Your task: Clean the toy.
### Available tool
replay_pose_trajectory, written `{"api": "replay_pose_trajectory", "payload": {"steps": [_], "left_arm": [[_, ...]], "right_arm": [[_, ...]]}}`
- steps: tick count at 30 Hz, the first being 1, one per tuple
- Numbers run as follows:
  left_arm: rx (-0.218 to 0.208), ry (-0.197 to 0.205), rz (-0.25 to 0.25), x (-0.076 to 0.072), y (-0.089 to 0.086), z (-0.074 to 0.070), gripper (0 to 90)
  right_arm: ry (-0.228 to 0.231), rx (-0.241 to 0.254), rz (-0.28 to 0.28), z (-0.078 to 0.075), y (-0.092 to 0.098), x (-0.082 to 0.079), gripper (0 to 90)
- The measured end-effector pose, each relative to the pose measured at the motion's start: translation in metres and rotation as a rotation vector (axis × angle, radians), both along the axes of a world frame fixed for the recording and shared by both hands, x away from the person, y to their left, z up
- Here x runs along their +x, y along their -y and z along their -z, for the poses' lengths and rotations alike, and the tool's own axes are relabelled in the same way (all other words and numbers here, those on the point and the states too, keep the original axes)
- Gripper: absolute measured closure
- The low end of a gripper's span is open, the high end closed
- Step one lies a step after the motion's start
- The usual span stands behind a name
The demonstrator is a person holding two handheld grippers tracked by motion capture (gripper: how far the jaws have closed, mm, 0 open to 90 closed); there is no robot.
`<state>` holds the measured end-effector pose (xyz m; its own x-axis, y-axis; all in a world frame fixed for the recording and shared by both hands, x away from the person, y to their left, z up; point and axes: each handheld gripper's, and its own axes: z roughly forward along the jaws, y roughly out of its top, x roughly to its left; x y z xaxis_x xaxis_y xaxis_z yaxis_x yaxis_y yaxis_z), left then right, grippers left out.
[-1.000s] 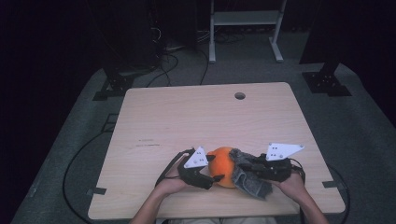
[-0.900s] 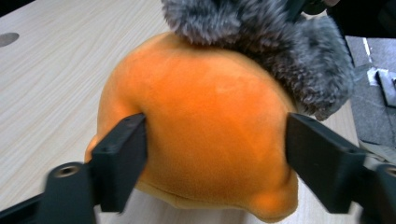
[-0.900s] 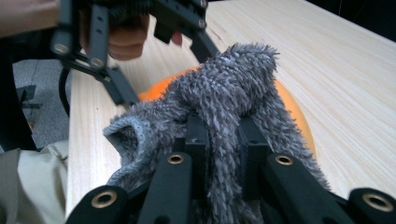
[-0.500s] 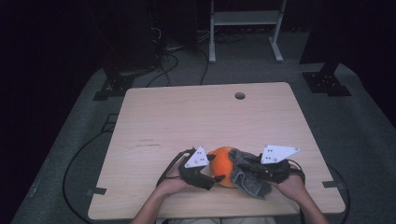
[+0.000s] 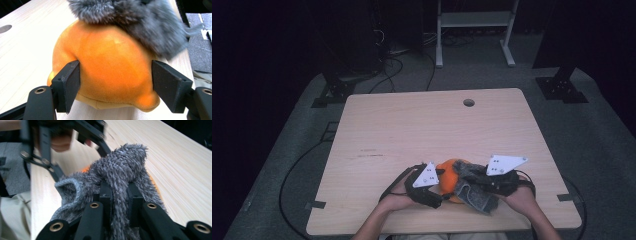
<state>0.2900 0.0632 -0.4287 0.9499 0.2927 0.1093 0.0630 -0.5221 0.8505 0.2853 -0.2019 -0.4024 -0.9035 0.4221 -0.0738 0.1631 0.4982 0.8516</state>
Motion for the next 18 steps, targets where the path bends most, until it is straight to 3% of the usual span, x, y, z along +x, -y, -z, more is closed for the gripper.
{"api": "replay_pose_trajectory", "payload": {"steps": [4,6,9,10,14,15,18], "left_arm": [[-0.002,-0.013,-0.008,0.001,0.003,-0.001,25.0],[0.004,-0.011,-0.005,0.000,0.004,0.000,25.0],[0.009,-0.003,0.003,-0.001,0.003,0.000,25.0],[0.015,0.002,0.005,-0.002,0.003,0.000,25.1],[0.043,0.005,0.004,0.000,0.000,0.002,26.6],[0.054,-0.018,0.005,0.002,-0.004,0.007,26.5],[0.057,-0.035,0.002,0.004,-0.007,0.010,23.5]], "right_arm": [[-0.012,0.014,0.015,0.002,0.005,0.001,77.7],[0.004,0.013,-0.002,-0.002,-0.001,-0.003,77.6],[-0.004,0.076,-0.104,-0.006,-0.014,-0.009,77.5],[-0.004,0.069,-0.112,-0.005,-0.017,-0.009,77.5],[0.001,0.040,-0.068,-0.003,-0.012,-0.002,77.6],[-0.002,0.024,-0.021,0.000,-0.003,0.002,77.5],[-0.018,0.020,0.007,0.006,0.005,0.006,77.6]]}}
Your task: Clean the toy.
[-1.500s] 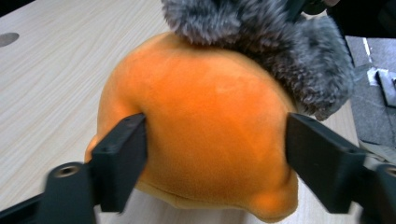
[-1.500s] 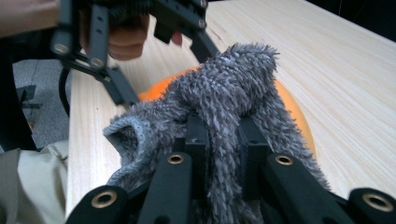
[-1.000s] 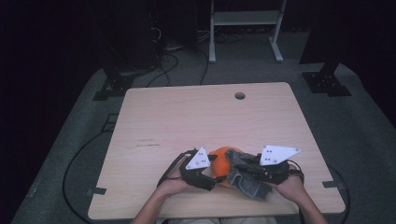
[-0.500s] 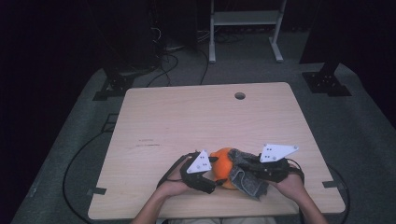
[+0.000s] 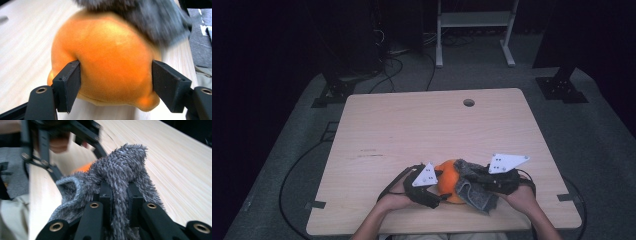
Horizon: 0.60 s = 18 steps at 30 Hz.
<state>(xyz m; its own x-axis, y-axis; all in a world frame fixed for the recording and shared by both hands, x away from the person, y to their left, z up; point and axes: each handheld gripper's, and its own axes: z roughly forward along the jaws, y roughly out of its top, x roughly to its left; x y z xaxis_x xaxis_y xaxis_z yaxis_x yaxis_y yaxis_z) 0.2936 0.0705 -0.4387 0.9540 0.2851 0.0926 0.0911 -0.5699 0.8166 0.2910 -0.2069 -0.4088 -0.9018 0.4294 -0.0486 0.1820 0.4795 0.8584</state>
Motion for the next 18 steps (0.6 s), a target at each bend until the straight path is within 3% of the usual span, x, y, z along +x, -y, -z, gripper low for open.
{"api": "replay_pose_trajectory", "payload": {"steps": [2,3,4,6,8,9,12,18], "left_arm": [[-0.024,-0.022,0.000,0.001,-0.002,-0.004,21.1],[-0.076,-0.020,-0.008,0.002,-0.003,-0.011,18.5],[-0.076,-0.020,-0.008,0.002,-0.003,-0.011,18.3],[-0.134,-0.011,-0.030,0.002,-0.002,-0.016,18.1],[-0.073,0.011,-0.038,0.002,0.003,-0.013,18.3],[-0.044,0.024,-0.038,0.002,0.003,-0.010,18.6],[-0.039,0.006,-0.044,0.004,-0.003,-0.005,20.3],[-0.026,-0.021,-0.044,0.008,-0.012,0.000,21.4]], "right_arm": [[-0.015,0.020,0.006,0.005,0.003,0.001,77.6],[0.004,0.010,0.013,0.006,0.000,-0.002,77.6],[0.004,0.010,0.013,0.006,0.000,-0.002,77.6],[0.000,0.026,-0.008,0.006,-0.005,-0.004,77.6],[0.001,0.037,-0.044,0.006,-0.013,-0.009,77.5],[0.017,0.004,-0.060,0.006,-0.021,-0.012,77.5],[0.013,0.008,-0.067,0.006,-0.020,-0.010,77.5],[-0.028,0.012,0.008,0.017,0.005,0.002,77.5]]}}
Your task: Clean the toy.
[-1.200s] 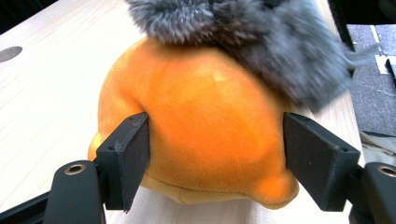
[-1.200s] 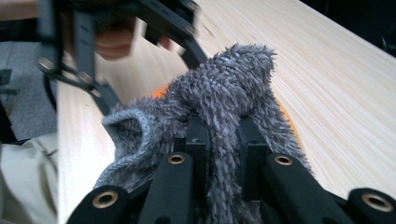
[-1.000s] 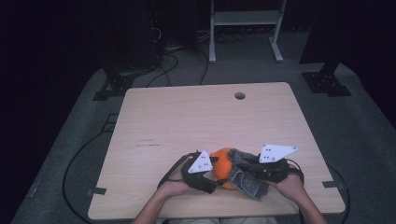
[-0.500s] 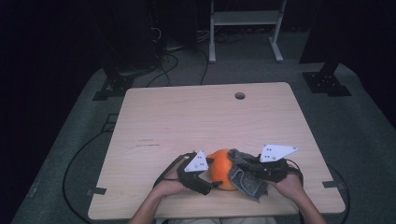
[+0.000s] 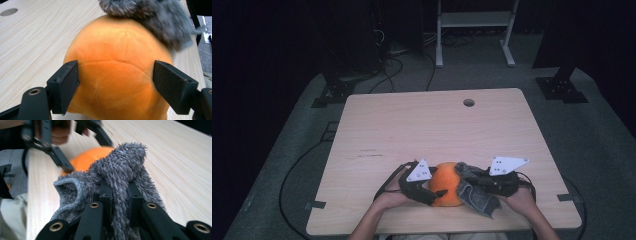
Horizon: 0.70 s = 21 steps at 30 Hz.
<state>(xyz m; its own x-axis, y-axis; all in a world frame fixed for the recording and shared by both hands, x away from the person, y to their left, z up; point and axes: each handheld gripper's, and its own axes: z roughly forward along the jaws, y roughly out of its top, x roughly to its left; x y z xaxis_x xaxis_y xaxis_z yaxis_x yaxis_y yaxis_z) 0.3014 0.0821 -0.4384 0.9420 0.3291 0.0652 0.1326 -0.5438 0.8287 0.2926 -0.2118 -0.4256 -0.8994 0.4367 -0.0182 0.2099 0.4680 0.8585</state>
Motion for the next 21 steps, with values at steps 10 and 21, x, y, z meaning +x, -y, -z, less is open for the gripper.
{"api": "replay_pose_trajectory", "payload": {"steps": [10,21], "left_arm": [[0.034,-0.006,-0.007,-0.002,0.000,0.001,21.7],[0.030,-0.050,-0.097,0.002,0.008,-0.018,8.9]], "right_arm": [[0.024,0.016,-0.043,-0.015,-0.019,-0.002,77.4],[-0.046,0.025,0.047,0.002,0.005,0.006,77.1]]}}
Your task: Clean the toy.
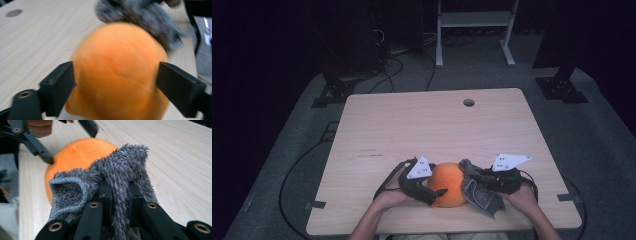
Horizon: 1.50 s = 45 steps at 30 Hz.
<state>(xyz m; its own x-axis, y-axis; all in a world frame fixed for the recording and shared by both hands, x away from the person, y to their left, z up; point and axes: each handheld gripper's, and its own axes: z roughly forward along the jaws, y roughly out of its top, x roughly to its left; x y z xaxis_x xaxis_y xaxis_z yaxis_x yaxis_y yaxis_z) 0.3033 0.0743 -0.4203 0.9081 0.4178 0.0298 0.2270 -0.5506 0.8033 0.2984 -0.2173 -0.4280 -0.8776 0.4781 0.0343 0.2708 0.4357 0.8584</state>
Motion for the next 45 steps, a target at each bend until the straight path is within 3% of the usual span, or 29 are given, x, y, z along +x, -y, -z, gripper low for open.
{"api": "replay_pose_trajectory", "payload": {"steps": [1,2,3,5,7,8,9,11,12,13,16,17,18,21,22,24,25,27,29,30,31,34,36,38,39,40,41,42,45], "left_arm": [[0.000,0.000,0.000,0.000,0.000,0.000,6.2],[0.012,-0.032,-0.012,0.003,0.002,0.001,5.9],[0.013,-0.092,0.000,0.005,0.005,0.007,6.8],[0.012,-0.098,0.008,0.004,0.006,0.010,11.6],[0.011,-0.072,0.021,0.002,0.008,0.010,21.8],[-0.001,-0.004,0.026,-0.002,0.008,0.006,27.4],[-0.001,-0.004,0.026,-0.002,0.008,0.006,32.7],[-0.029,0.116,0.033,-0.007,0.007,-0.002,35.4],[-0.035,0.181,0.039,-0.009,0.008,-0.006,36.4],[-0.043,0.220,0.048,-0.010,0.009,-0.008,36.4],[-0.002,0.239,0.132,-0.009,0.014,0.000,35.3],[-0.007,0.244,0.145,-0.010,0.015,0.006,34.1],[-0.035,0.210,0.150,-0.009,0.011,0.008,31.3],[-0.033,0.179,0.129,-0.007,0.006,0.007,24.8],[-0.077,0.134,0.089,-0.004,0.000,0.004,17.0],[-0.084,0.120,0.057,-0.002,-0.001,0.003,13.2],[-0.062,0.079,0.040,0.002,-0.001,0.005,9.2],[-0.054,0.061,0.041,0.002,0.000,0.008,10.1],[-0.054,0.091,0.064,0.000,-0.001,0.012,17.5],[-0.052,0.086,0.063,0.000,-0.003,0.013,20.0],[-0.052,0.086,0.063,0.000,-0.003,0.013,20.3],[-0.058,0.073,0.067,0.001,-0.007,0.016,20.4],[-0.073,0.065,0.064,0.001,-0.009,0.018,20.0],[-0.071,0.061,0.068,0.002,-0.012,0.019,19.5],[-0.066,0.060,0.073,0.002,-0.014,0.019,19.5],[-0.055,0.057,0.082,0.001,-0.017,0.020,19.5],[-0.055,0.057,0.082,0.001,-0.017,0.020,19.5],[-0.052,0.048,0.084,0.002,-0.019,0.021,19.5],[-0.045,0.041,0.089,0.002,-0.021,0.021,19.5]], "right_arm": [[0.000,0.000,0.000,0.000,0.000,0.000,77.1],[-0.001,-0.005,0.001,0.000,0.000,-0.001,77.0],[-0.005,-0.007,-0.001,0.000,0.000,-0.001,77.0],[-0.007,-0.008,-0.003,0.000,0.001,-0.001,77.0],[-0.017,-0.005,-0.002,0.001,0.002,-0.002,77.1],[-0.034,0.017,-0.002,0.001,0.004,-0.001,77.1],[-0.034,0.017,-0.002,0.001,0.004,-0.001,77.1],[-0.034,0.034,0.003,-0.002,0.008,0.000,77.3],[-0.018,0.092,0.009,-0.010,0.011,-0.001,77.6],[-0.018,0.092,0.009,-0.010,0.011,-0.001,77.6],[0.022,0.115,0.002,-0.020,0.004,-0.003,77.6],[0.034,0.120,-0.007,-0.022,-0.001,-0.003,77.6],[0.051,0.098,-0.029,-0.022,-0.015,-0.005,77.6],[0.054,0.075,-0.041,-0.017,-0.025,-0.004,77.7],[0.052,0.074,-0.040,-0.011,-0.030,-0.005,77.8],[0.053,0.071,-0.045,-0.010,-0.032,-0.006,77.8],[0.067,0.066,-0.055,-0.009,-0.036,-0.012,77.8],[0.080,0.057,-0.055,-0.009,-0.037,-0.014,77.8],[0.073,0.060,-0.054,-0.009,-0.033,-0.013,77.8],[0.035,0.100,-0.044,-0.003,-0.022,-0.006,77.8],[0.035,0.100,-0.044,-0.003,-0.022,-0.006,77.8],[-0.040,0.161,0.000,0.011,-0.001,0.004,77.8],[-0.066,0.152,0.031,0.018,0.009,0.008,77.7],[-0.088,0.110,0.070,0.024,0.016,0.012,77.6],[-0.102,0.107,0.081,0.026,0.019,0.013,77.6],[-0.111,0.146,0.076,0.026,0.021,0.013,77.5],[-0.111,0.146,0.076,0.026,0.021,0.013,77.5],[-0.093,0.184,0.061,0.021,0.016,0.010,77.5],[-0.074,0.182,0.042,0.019,0.010,0.008,77.5]]}}
